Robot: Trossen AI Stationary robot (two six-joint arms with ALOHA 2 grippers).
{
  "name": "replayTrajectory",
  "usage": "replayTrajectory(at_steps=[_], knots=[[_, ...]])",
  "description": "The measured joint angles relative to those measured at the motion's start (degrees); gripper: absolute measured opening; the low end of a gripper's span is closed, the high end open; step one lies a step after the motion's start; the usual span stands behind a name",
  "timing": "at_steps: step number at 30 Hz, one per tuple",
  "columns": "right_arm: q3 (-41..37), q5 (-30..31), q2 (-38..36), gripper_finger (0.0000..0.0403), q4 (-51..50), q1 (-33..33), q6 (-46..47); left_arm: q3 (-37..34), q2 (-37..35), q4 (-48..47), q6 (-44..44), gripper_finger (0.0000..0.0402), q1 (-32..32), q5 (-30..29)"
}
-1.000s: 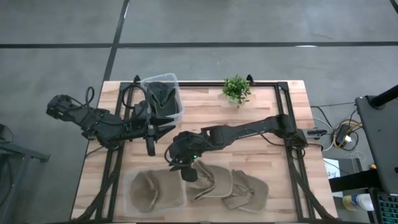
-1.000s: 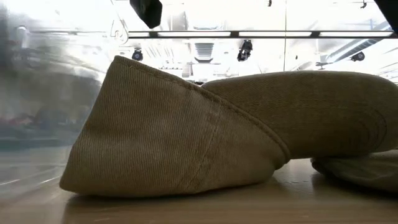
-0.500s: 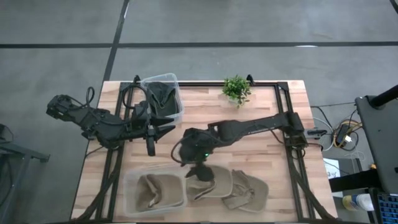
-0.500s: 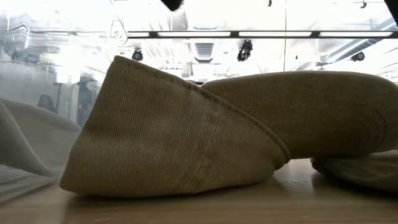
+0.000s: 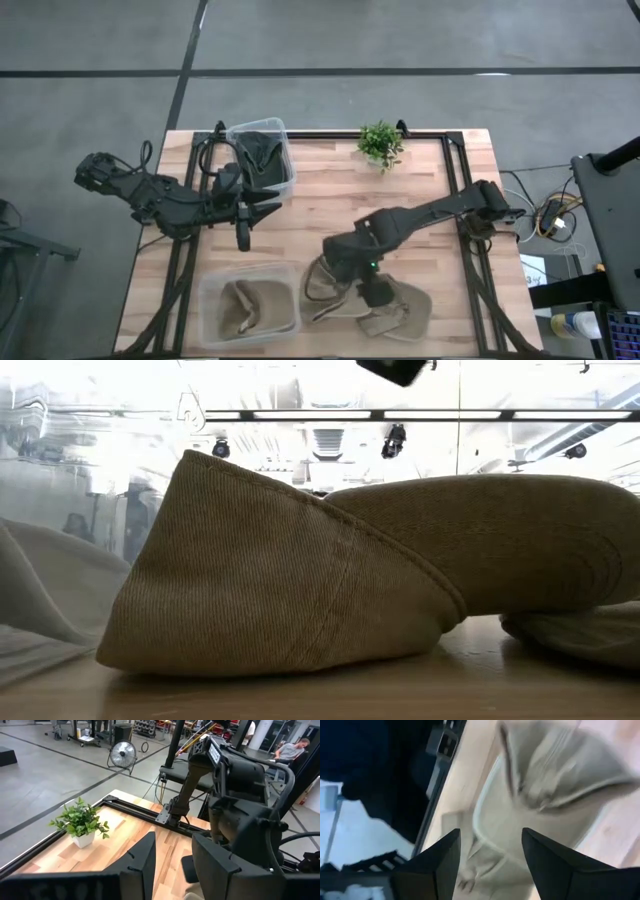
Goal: Pick & Place hat
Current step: Put the brown cap into the bottom transparent bin
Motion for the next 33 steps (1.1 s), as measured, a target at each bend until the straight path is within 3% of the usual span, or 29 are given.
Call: replayTrajectory(at_steps=[7,15,33], knots=[[-10.3,2.1,-2.7,0.0191,3.8,3.6,6.9,-0.1,0.6,-1.8,-1.1,0.0119,0.0,0.0],[-17.0,22.8,-2.9,0.0192,6.6,5.9,11.6,-1.7,1.2,-2.1,-2.5,0.0119,0.0,-0.1],[-24.0,28.0,-3.0,0.0191,15.9,2.8,14.2,-4.3,1.2,-1.9,-3.5,0.0119,0.0,-1.6]])
